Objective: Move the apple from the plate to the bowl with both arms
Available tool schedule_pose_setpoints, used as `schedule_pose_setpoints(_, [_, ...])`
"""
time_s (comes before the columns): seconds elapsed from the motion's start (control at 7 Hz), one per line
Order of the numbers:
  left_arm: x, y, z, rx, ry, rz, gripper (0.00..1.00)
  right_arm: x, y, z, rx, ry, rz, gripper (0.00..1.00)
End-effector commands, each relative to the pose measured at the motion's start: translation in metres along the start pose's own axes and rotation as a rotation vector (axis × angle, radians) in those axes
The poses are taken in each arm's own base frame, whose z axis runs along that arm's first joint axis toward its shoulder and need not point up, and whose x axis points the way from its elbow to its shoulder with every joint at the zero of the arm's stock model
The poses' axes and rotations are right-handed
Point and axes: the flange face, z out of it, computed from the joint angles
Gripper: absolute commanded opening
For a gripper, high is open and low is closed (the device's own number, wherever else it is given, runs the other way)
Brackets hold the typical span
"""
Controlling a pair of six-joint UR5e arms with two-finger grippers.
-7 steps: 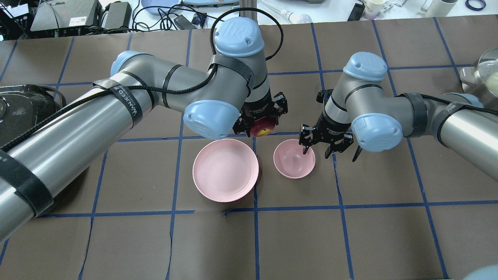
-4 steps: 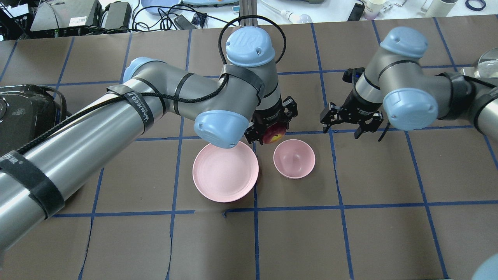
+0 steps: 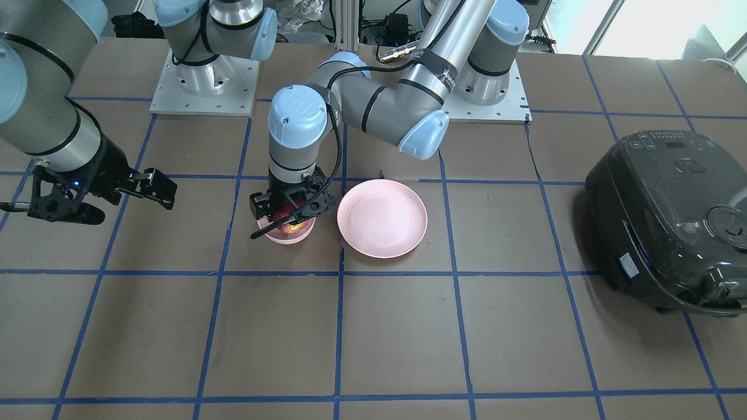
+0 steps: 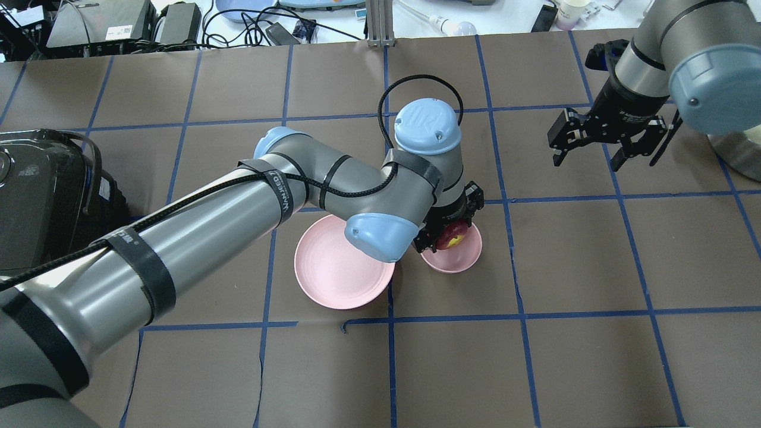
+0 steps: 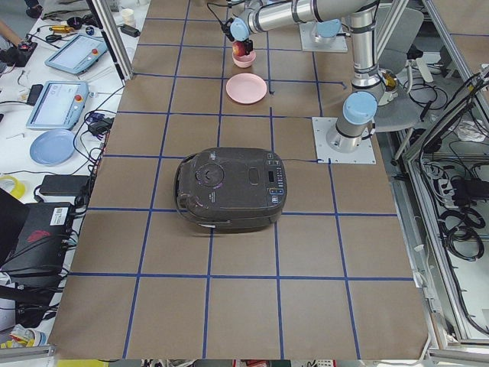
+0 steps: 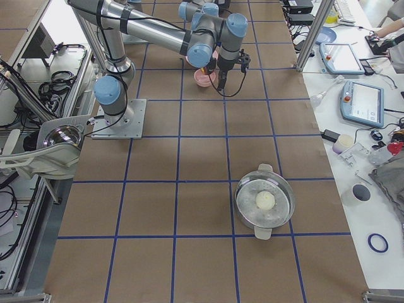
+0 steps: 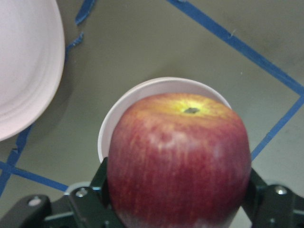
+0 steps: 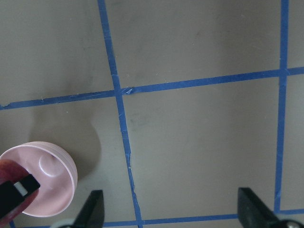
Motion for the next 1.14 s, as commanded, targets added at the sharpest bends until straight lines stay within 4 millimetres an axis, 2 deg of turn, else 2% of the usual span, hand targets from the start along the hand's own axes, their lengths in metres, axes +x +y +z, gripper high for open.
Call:
schedule_pose_setpoints(0.0, [0.001,-0.001,0.021,-0.014,-0.021,0.012,0.38,0.002,0.002,-0.023,0.013,0.040,-0.005,1.00])
schedule_pose_setpoints(0.14, [0.001,-0.001,0.021,-0.014,-0.020,0.019,0.99,0.000,0.001,-0.043,0.028,0.061,-0.011,1.00])
schedule_pose_setpoints(0.29, [0.003,-0.002,0.016,-0.007,-0.009,0.023,1.00,-0.009,0.000,-0.068,0.041,0.069,-0.026,1.00])
schedule_pose_setpoints(0.43, [0.001,0.001,-0.006,0.011,0.014,0.103,1.00,-0.008,-0.007,-0.065,0.036,0.065,-0.011,1.00])
schedule_pose_setpoints(0.57, [0.000,-0.010,-0.042,0.043,0.054,0.184,1.00,-0.009,0.000,-0.072,0.025,0.071,-0.009,1.00])
schedule_pose_setpoints(0.71, [-0.015,-0.044,-0.084,0.051,0.059,0.228,1.00,-0.024,0.018,-0.093,0.070,0.058,0.034,1.00])
schedule_pose_setpoints(0.86, [-0.028,-0.061,-0.139,0.040,0.030,0.320,1.00,-0.046,0.031,-0.096,0.083,0.052,0.103,1.00])
schedule_pose_setpoints(1.0, [-0.048,-0.072,-0.202,0.015,-0.025,0.436,1.00,-0.075,0.042,-0.102,0.105,0.057,0.056,1.00])
